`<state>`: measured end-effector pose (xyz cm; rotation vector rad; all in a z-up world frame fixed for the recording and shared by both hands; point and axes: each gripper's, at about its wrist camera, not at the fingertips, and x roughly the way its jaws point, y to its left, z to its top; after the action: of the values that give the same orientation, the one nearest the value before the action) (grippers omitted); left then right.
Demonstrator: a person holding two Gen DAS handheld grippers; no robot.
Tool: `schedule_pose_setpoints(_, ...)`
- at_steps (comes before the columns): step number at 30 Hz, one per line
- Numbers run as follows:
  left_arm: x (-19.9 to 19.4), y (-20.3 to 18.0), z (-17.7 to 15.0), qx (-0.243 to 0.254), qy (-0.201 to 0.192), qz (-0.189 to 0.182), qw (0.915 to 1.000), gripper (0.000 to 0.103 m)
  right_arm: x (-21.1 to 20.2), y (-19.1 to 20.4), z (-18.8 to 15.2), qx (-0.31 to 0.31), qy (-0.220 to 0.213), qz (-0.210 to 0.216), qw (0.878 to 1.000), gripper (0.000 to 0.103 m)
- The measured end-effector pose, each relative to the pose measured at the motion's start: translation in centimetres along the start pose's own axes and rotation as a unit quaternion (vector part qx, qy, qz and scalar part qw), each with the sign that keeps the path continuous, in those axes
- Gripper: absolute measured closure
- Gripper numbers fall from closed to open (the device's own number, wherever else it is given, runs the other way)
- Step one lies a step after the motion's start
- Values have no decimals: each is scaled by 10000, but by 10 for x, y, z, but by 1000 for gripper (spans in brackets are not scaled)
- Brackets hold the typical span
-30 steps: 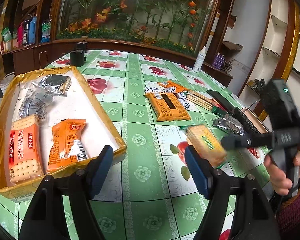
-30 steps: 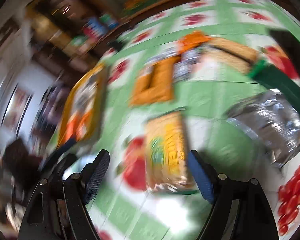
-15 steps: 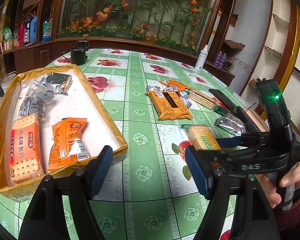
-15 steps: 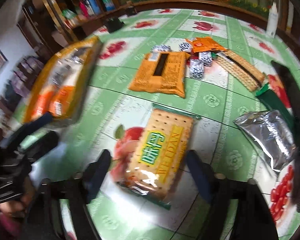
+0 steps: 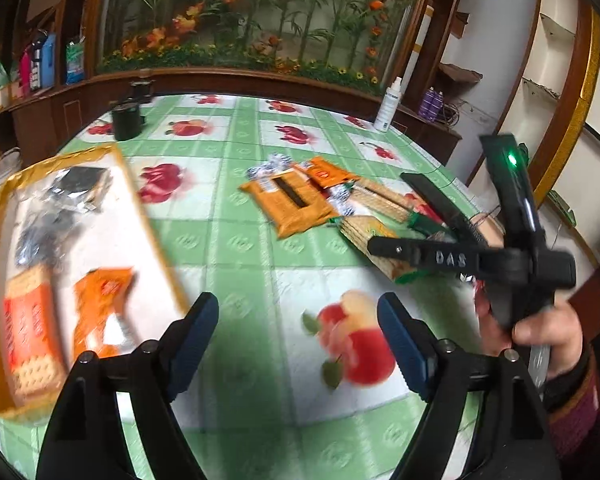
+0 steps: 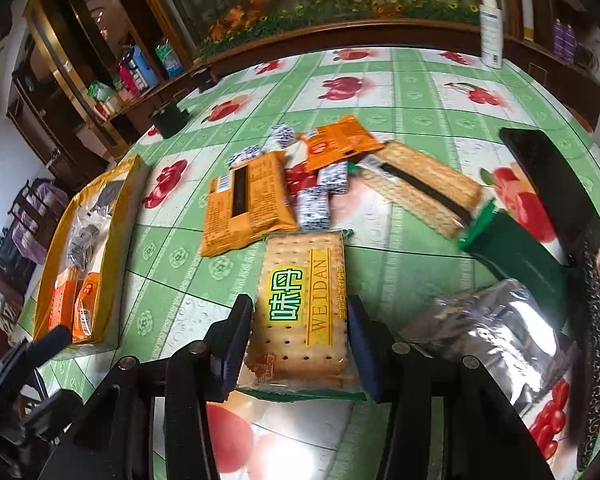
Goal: Organize snacks
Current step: 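Grasp orange black-striped biscuit pack with left tool while right tool holds WEIDAN pack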
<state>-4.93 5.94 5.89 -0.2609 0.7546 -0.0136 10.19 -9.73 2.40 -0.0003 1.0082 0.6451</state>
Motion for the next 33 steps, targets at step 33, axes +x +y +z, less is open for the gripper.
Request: schedule_pose_setpoints(33, 150, 15, 80, -630, 958, 717, 9908, 31, 4, -22, -3, 584, 222, 5, 9980, 52)
